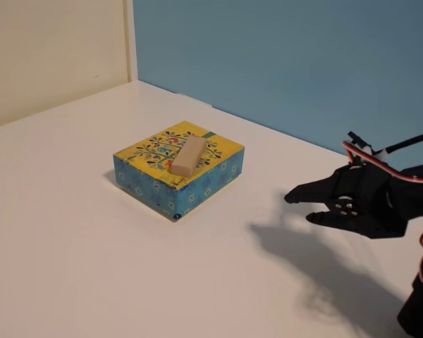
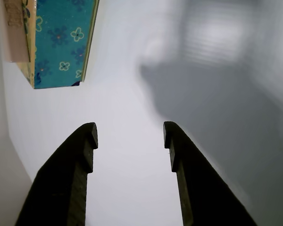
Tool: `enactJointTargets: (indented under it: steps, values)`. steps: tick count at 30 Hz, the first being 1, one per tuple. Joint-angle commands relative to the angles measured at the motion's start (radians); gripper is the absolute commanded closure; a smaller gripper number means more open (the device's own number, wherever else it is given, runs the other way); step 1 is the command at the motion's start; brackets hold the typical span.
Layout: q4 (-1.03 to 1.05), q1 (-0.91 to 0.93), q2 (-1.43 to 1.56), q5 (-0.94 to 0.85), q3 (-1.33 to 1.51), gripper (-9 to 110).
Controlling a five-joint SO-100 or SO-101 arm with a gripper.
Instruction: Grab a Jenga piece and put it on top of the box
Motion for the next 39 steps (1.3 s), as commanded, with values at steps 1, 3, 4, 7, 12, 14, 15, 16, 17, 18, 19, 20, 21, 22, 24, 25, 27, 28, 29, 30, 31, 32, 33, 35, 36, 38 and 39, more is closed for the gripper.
enactJointTargets:
  steps: [1, 3, 4, 7, 12, 14, 15, 16, 17, 18, 19, 20, 21, 22, 24, 25, 27, 28, 29, 30, 31, 32, 33, 35, 36, 38, 39]
  values:
    - [0.003, -0.002, 0.008, -0.012, -0.003, 86]
    - [0.005, -0.003, 0.008, -0.012, -0.003, 86]
    - [0.005, -0.003, 0.008, -0.014, -0.003, 86]
    - [0.005, -0.003, 0.008, -0.014, -0.003, 86]
    - [0.003, -0.003, 0.008, -0.018, -0.003, 86]
    - [0.003, -0.003, 0.008, -0.02, -0.002, 86]
    - [0.003, -0.003, 0.008, -0.02, -0.002, 86]
    - [0.003, -0.003, 0.008, -0.021, -0.002, 86]
    - [0.003, -0.005, 0.008, -0.023, -0.002, 86]
    - [0.003, -0.005, 0.008, -0.023, -0.002, 86]
    - [0.003, -0.005, 0.008, -0.023, -0.002, 86]
    - [0.003, -0.005, 0.008, -0.023, -0.002, 86]
    - [0.003, -0.005, 0.008, -0.023, -0.002, 86]
    - [0.003, -0.005, 0.008, -0.023, -0.002, 86]
    - [0.003, -0.005, 0.008, -0.023, -0.002, 86]
    - [0.003, -0.005, 0.008, -0.023, -0.002, 86]
    - [0.003, -0.003, 0.008, -0.023, -0.002, 87]
    - [0.003, -0.003, 0.008, -0.025, -0.002, 87]
    - [0.003, -0.003, 0.008, -0.025, -0.002, 87]
    - [0.003, -0.003, 0.008, -0.025, -0.002, 87]
    - [0.003, -0.003, 0.008, -0.025, -0.002, 87]
    - [0.003, -0.003, 0.008, -0.025, -0.002, 87]
    - [0.003, -0.003, 0.008, -0.025, -0.002, 87]
    - [0.003, -0.002, 0.008, -0.025, -0.002, 87]
    - [0.003, 0.0, 0.008, -0.026, -0.002, 88]
    - [0.003, 0.0, 0.008, -0.028, -0.002, 89]
    - [0.003, 0.0, 0.008, -0.028, -0.002, 89]
